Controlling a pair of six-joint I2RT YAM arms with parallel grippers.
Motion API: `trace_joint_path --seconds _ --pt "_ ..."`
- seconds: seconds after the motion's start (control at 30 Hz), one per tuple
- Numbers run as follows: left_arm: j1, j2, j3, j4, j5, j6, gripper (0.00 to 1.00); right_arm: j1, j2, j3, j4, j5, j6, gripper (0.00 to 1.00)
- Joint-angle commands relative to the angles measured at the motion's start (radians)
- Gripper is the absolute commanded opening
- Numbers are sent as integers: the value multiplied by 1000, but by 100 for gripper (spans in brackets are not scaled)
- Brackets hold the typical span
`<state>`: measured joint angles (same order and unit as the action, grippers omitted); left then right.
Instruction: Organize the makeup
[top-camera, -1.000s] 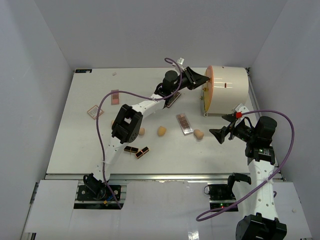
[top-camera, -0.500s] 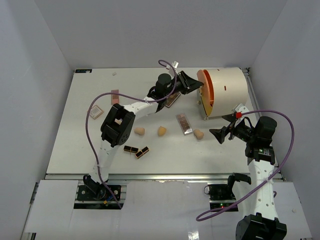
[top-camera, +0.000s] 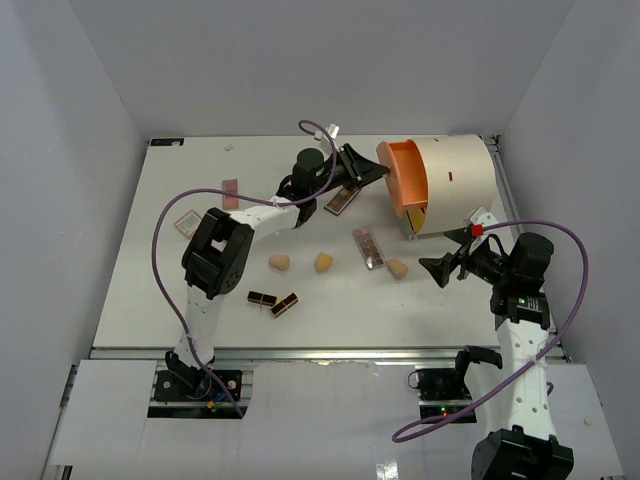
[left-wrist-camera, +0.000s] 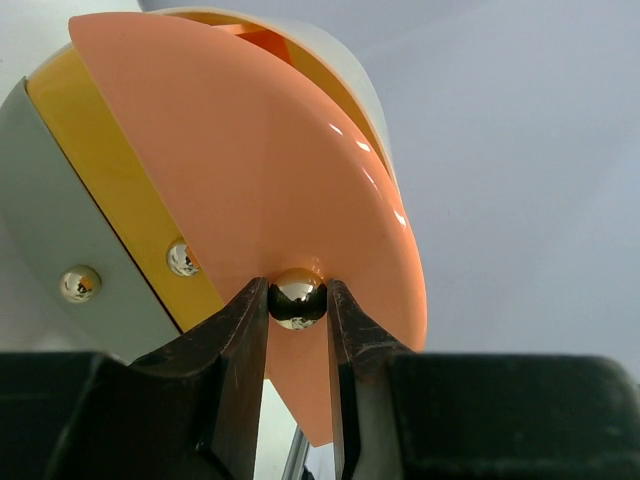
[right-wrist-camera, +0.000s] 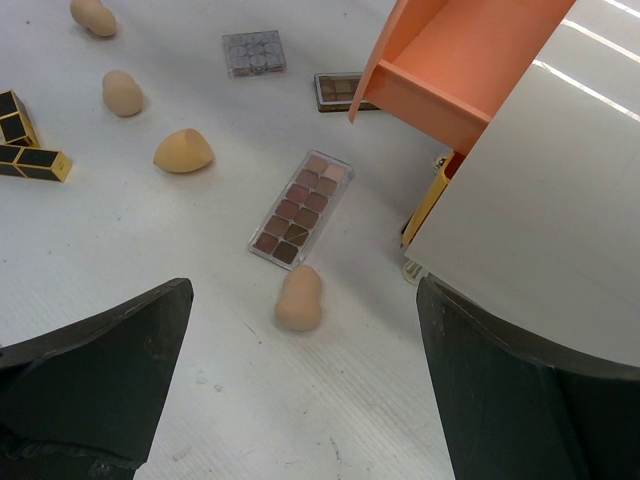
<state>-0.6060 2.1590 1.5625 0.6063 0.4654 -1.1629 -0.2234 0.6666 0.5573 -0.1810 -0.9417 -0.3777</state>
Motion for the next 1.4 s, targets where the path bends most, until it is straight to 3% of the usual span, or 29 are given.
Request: trace_joint_path --seconds 0.0,0.07,0.27,0.4,0.5,0.83,1.03,1.2,1.37 --pt "13 -109 -28 32 37 19 14 -7 -4 -11 32 -10 -16 100" --pt "14 -109 -27 26 43 18 17 -7 -4 -11 31 -13 -17 100" --pt "14 -95 5 -13 71 2 60 -7 -4 -14 26 -31 -27 99" --pt "18 -119 -11 -33 60 25 78 -8 -1 -10 8 -49 -45 99" --pt "36 -163 -39 -40 52 40 82 -8 2 -8 -8 -66 -61 99" --pt "141 -426 -235 -183 39 208 83 -7 18 6 -86 -145 -152 97" --pt "222 -662 -376 -380 63 444 83 2 45 24 -184 -133 -308 97" --pt "249 -898 -531 -610 21 675 86 130 142 131 -384 77 -477 96" --pt "250 -1090 -674 -719 -35 840 87 490 167 111 -358 476 -446 93"
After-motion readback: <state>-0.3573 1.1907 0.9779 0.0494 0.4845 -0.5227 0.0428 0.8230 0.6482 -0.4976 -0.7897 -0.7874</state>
